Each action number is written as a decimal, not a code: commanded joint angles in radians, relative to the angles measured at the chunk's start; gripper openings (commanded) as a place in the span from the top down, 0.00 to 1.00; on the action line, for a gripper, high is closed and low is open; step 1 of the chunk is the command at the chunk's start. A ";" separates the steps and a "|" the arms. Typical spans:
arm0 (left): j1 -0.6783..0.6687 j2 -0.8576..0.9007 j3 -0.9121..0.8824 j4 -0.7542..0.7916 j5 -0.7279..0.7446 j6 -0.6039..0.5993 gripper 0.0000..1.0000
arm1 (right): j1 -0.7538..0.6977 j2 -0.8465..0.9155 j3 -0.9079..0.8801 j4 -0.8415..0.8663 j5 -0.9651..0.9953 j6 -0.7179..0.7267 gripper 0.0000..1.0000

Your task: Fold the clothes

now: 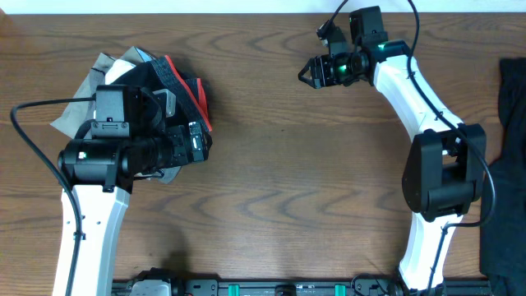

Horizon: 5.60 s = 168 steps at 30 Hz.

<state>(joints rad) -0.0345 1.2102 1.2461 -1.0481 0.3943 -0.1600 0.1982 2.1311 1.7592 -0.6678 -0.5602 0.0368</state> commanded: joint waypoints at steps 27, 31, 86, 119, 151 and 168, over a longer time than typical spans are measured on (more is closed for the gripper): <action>-0.009 -0.002 0.017 0.028 0.005 0.021 0.02 | -0.467 -0.128 0.023 -0.414 0.447 0.169 0.23; -0.045 -0.002 0.017 0.032 0.005 0.029 0.02 | -0.500 -0.102 0.023 -0.452 0.543 0.177 0.24; -0.167 -0.002 0.017 0.074 -0.119 0.029 0.02 | 0.089 -0.140 0.024 -0.441 0.412 -0.162 0.95; -0.167 -0.002 0.017 0.086 -0.119 0.029 0.02 | -0.379 0.070 0.026 -0.278 0.402 0.342 0.99; -0.167 -0.002 0.017 0.127 -0.118 0.028 0.02 | -0.455 -0.328 -0.009 -0.323 0.026 0.032 0.40; -0.167 -0.002 0.017 0.113 -0.118 0.027 0.02 | -0.059 0.049 -0.072 -0.015 0.354 0.067 0.30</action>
<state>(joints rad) -0.1986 1.2102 1.2461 -0.9329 0.2840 -0.1490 0.1242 2.1662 1.6855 -0.7082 -0.2924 0.0914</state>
